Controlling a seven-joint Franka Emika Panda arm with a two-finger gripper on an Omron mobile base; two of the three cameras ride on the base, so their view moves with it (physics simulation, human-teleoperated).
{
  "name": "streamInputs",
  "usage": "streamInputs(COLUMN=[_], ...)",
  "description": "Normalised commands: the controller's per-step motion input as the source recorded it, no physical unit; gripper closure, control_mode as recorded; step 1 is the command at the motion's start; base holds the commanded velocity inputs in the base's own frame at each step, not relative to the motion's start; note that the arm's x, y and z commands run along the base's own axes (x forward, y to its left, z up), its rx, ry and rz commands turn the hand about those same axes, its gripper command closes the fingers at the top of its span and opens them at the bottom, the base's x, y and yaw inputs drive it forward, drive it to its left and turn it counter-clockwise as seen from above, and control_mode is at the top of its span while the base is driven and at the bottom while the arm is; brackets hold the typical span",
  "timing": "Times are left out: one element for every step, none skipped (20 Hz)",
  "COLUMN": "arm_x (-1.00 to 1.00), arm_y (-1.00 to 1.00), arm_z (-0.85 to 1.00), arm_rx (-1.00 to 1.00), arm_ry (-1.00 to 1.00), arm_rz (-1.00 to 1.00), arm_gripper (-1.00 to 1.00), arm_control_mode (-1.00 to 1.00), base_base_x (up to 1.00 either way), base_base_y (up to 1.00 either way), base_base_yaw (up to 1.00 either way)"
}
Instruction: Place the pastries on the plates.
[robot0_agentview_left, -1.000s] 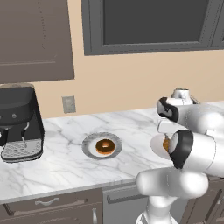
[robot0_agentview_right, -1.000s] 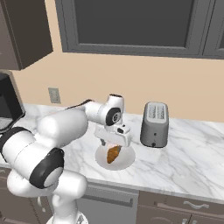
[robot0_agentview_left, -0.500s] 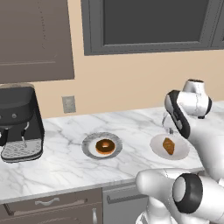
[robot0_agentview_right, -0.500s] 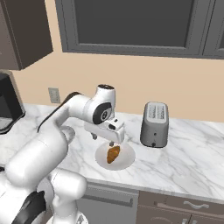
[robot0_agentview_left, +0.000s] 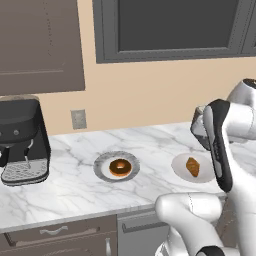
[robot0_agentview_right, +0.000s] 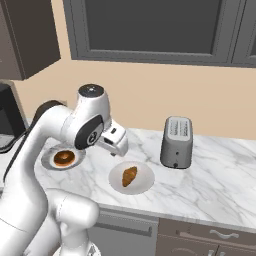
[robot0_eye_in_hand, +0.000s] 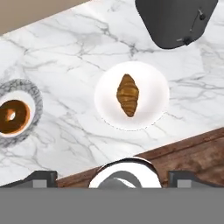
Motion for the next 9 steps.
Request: streamInputs(arm_x=[-0.55,-0.53,-0.53,-0.53,-0.51,-0.47,-0.5,-0.44,-0.41], arm_y=[0.19,0.22,0.21,0.19,0.24,0.19,0.19,0.22,0.15], arm_z=[0.88,0.87,0.84,0.83,0.85,0.85,0.85,0.84,0.85], arm_rx=[-0.03,-0.04,-0.05,-0.04,-0.04,-0.03,-0.03,-0.03,-0.03], arm_ry=[-0.33,-0.33,-0.34,-0.34,-0.37,-0.33,-0.33,-0.33,-0.3], arm_rz=[-0.05,-0.05,-0.05,-0.05,-0.05,-0.05,-0.05,-0.05,-0.05], arm_gripper=[-1.0,-1.0,-1.0,-1.0,-1.0,-1.0,-1.0,-1.0,-1.0], arm_control_mode=[-1.0,-1.0,-1.0,-1.0,-1.0,-1.0,-1.0,-1.0,-1.0], base_base_x=[0.0,0.0,0.0,0.0,0.0,0.0,0.0,0.0,0.0], base_base_y=[0.0,0.0,0.0,0.0,0.0,0.0,0.0,0.0,0.0], base_base_yaw=[0.0,0.0,0.0,0.0,0.0,0.0,0.0,0.0,0.0])
